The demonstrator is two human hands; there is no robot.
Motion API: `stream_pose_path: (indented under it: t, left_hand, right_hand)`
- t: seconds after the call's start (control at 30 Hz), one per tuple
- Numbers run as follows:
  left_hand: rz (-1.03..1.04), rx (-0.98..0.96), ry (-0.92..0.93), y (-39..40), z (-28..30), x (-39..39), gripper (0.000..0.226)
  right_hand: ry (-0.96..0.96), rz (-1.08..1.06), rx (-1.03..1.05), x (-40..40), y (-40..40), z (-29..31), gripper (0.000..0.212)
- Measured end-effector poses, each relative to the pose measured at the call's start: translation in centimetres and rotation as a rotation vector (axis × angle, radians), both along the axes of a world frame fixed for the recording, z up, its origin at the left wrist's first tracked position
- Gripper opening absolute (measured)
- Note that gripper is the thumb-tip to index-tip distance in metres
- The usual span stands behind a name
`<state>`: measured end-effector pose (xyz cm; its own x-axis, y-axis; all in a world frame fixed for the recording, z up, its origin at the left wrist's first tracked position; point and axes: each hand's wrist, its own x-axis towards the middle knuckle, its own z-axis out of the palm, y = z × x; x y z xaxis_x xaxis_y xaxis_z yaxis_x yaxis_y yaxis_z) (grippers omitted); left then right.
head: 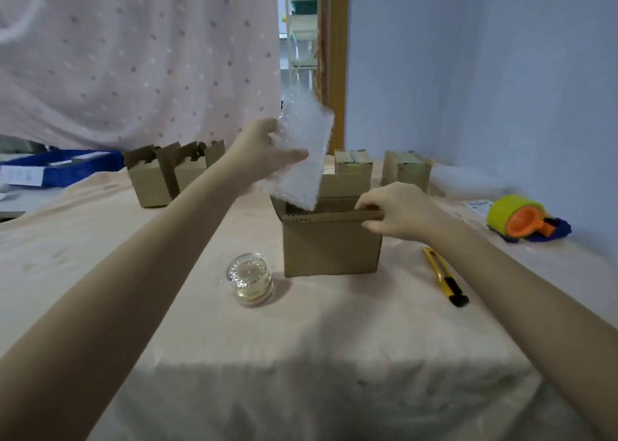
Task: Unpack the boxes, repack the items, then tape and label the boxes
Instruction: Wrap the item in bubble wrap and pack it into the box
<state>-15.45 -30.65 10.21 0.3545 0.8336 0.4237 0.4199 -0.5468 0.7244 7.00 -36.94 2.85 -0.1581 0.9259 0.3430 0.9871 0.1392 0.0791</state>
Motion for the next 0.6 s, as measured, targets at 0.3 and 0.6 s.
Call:
stream_pose_path:
  t: [0.3, 0.6]
  left_hand:
    - [0.009, 0.046, 0.130, -0.6, -3.8, 3.0, 0.052]
    - [0.149, 0.427, 0.455, -2.4, -7.5, 2.3, 0.024]
  right_hand:
    - [0.047, 0.149, 0.223, -0.8, -2.4, -5.8, 0.031]
    - [0.264, 0.107, 0.032, -1.3, -4.3, -5.6, 0.047]
